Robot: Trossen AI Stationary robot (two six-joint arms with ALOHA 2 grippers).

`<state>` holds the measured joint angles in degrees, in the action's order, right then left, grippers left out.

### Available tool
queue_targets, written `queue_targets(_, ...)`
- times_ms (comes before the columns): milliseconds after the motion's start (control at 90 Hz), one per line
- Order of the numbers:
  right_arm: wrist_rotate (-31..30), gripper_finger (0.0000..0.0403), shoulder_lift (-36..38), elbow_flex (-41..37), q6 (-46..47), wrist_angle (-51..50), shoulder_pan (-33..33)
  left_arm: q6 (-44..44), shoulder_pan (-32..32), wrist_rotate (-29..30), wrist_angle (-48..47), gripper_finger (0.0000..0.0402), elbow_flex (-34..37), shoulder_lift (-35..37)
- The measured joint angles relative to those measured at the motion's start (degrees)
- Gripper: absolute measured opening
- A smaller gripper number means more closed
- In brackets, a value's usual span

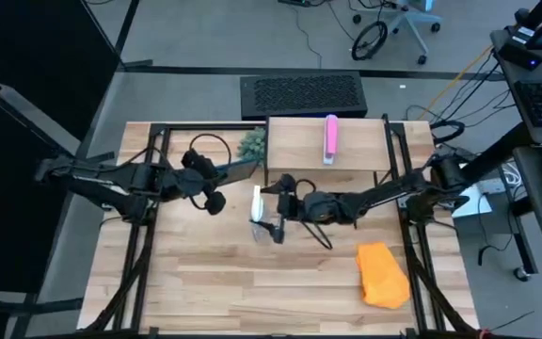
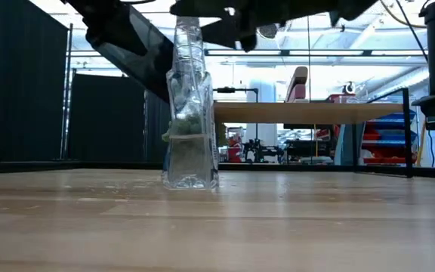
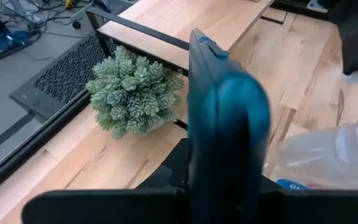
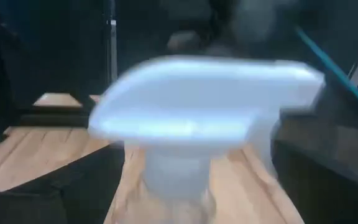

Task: Apply microfiber cloth
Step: Spray the tablet with the spray bottle

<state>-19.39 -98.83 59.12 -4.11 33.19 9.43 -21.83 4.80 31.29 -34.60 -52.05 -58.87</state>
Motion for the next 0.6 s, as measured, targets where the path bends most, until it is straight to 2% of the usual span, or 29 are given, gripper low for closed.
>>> queue_targets(144, -0.1, 0.0385, -0.5, 1.4, -0.9, -2.8, 0.3, 1.4, 0.0, -0.1, 1.0, 0.0007, 0.0, 0.0)
queue_targets(267, -0.2, 0.0372, -0.5, 1.5, -0.8, -3.3, 0.7, 4.6, -0.1, -2.0, 5.9, 0.0007, 0.0, 0.0)
queue_targets(600, 0.2, 0.0332, -0.2, 1.4, -1.1, -3.5, 0.8, 9.0, -0.6, -10.9, 15.2, 0.0007, 0.0, 0.0)
